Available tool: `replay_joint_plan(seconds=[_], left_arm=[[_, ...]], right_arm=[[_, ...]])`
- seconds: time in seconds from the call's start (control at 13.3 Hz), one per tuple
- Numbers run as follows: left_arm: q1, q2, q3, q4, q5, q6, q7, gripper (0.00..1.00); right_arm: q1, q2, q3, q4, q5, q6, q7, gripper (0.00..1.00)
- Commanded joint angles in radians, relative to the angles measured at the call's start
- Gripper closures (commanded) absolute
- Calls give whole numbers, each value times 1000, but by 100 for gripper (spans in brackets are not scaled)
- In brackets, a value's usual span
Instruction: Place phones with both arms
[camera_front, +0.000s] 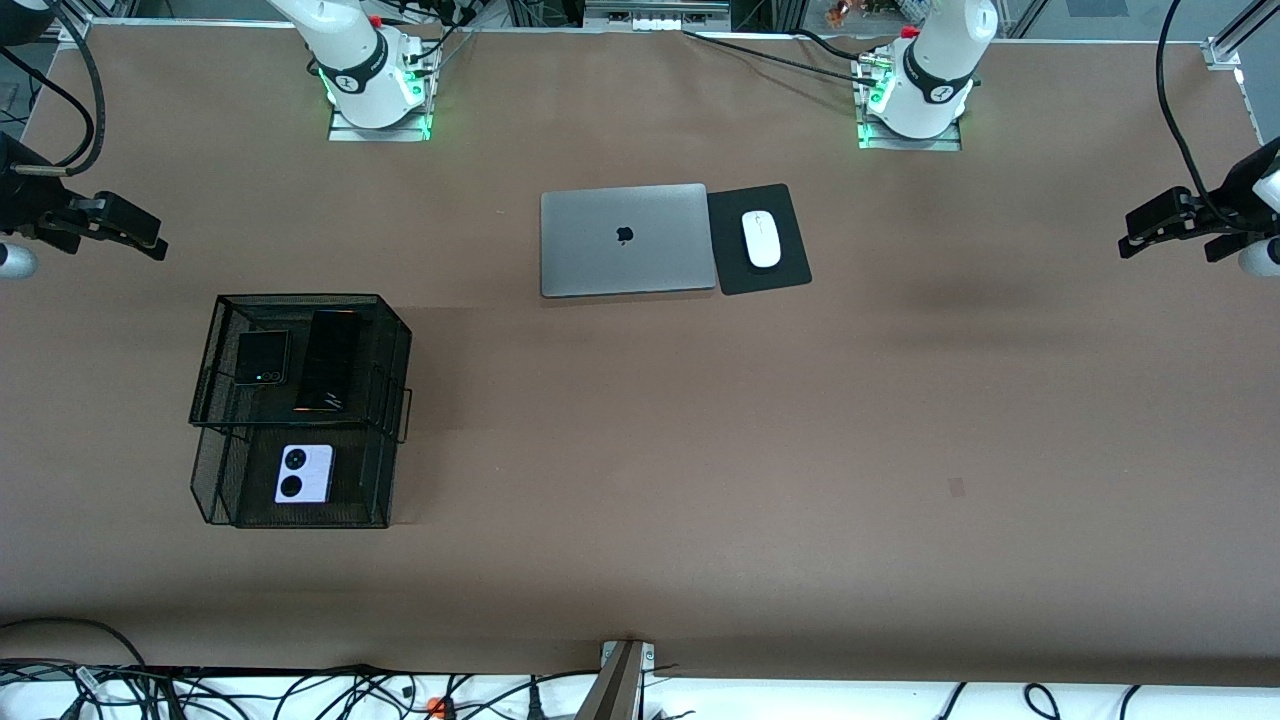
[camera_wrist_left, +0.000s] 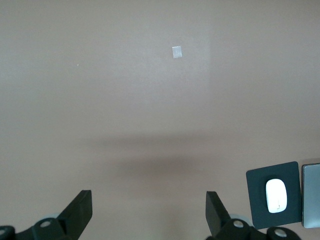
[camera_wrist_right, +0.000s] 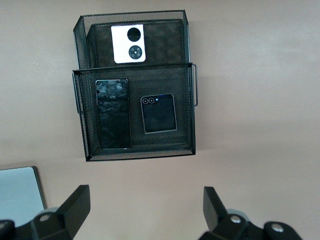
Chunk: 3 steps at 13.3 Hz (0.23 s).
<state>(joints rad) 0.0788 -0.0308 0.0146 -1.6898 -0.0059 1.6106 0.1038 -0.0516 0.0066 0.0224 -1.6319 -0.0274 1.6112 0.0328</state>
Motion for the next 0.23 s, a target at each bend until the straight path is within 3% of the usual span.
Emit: replay_joint_plan(seconds=[0.0, 0.15], left_arm=[[6, 12, 2, 30, -19, -21, 23, 0], [6, 12, 2, 30, -19, -21, 23, 0]], right_arm=[[-21, -7, 18, 6, 18, -17, 7, 0], [-21, -7, 18, 6, 21, -17, 9, 0]])
